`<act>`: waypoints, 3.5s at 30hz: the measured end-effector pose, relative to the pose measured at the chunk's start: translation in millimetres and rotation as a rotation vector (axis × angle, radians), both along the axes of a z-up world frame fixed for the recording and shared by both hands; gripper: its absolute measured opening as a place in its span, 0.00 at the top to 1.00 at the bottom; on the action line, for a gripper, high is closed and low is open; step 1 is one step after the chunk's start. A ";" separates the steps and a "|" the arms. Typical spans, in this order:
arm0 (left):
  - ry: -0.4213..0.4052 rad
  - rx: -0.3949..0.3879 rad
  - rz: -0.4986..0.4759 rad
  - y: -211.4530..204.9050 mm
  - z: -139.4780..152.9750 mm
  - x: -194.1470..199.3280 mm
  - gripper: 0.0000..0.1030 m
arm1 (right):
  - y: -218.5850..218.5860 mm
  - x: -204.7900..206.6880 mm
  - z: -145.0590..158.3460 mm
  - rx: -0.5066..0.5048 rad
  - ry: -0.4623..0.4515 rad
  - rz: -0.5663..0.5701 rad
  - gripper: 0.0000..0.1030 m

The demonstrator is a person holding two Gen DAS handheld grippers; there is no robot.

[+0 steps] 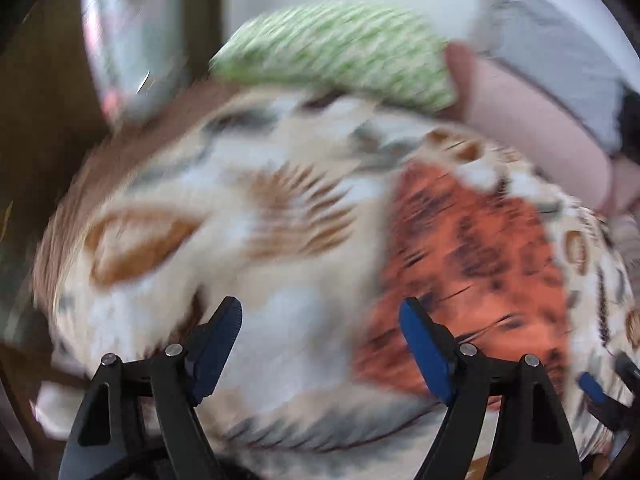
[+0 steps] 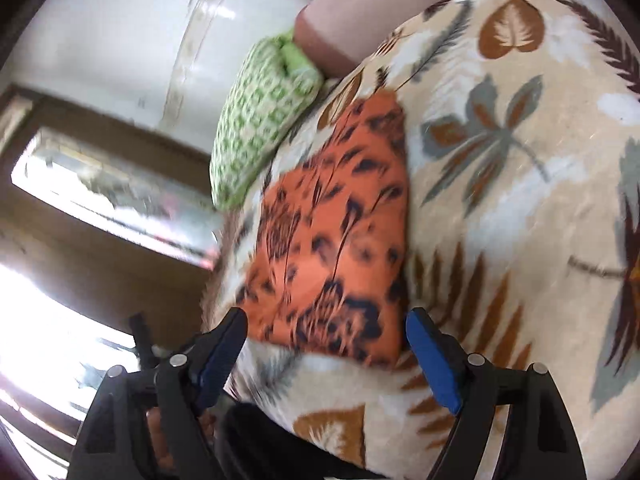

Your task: Fold small clothes

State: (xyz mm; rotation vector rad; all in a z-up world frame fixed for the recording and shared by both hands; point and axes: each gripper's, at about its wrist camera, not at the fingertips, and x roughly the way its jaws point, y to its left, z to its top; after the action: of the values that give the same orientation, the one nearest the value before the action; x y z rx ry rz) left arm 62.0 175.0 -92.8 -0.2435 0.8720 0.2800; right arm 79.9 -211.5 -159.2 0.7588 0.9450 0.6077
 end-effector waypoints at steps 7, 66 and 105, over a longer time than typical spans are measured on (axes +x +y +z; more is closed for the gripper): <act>0.111 0.005 -0.103 -34.1 -44.7 54.1 0.18 | -0.8 38.0 -48.8 0.266 0.247 0.043 0.17; -0.010 -0.349 -0.173 33.0 -55.1 51.2 0.09 | 50.3 135.7 36.9 -0.047 0.040 -0.018 0.20; 0.023 -0.819 -0.265 54.0 -109.8 155.6 0.86 | 95.6 100.6 -0.6 -0.040 0.042 0.245 0.20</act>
State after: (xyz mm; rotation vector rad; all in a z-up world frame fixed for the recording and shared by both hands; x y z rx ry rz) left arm 217.5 229.0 -202.6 -0.8757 0.9962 -0.3405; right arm 180.5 -116.0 -159.8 0.6267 1.0945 0.7867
